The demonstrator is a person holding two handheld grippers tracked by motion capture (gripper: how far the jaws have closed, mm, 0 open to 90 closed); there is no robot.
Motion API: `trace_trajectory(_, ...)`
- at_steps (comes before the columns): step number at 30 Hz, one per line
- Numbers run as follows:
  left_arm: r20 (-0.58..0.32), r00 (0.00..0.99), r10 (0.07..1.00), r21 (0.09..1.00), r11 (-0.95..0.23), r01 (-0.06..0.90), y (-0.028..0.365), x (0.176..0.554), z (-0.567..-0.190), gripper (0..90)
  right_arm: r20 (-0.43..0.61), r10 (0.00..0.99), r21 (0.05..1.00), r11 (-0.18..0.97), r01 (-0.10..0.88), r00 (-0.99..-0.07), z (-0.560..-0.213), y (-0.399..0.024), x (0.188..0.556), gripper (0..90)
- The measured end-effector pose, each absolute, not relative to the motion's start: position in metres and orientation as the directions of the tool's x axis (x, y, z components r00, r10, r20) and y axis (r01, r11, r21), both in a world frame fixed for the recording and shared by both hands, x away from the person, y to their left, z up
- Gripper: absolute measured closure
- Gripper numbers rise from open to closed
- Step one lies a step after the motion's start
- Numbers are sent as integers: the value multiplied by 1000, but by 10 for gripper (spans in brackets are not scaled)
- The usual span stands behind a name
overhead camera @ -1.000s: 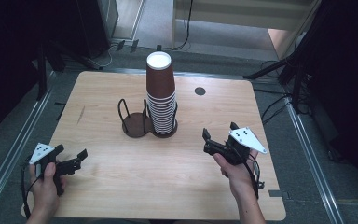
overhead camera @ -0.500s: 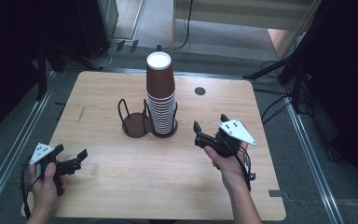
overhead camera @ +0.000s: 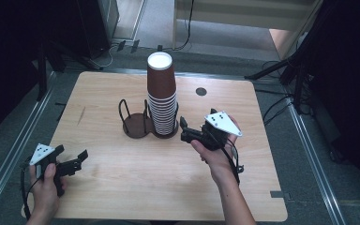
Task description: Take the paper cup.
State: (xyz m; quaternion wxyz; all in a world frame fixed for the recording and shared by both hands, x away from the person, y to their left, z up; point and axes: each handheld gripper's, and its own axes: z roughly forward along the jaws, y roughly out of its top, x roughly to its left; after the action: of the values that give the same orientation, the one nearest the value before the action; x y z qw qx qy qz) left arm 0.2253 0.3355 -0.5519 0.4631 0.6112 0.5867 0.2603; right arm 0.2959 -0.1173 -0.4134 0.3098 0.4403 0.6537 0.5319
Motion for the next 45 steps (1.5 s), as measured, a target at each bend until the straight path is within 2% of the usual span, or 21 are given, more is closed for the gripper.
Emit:
trace_trajectory(23,-227,182,957,872,116,476,336,225,-552,0,55,878,975,57,217,-476,-401,-74,310,0)
trace_trajectory(45,-230,183,956,873,120,473,337,225,-552,0,67,879,974,44,221,-472,-389,-46,328,0)
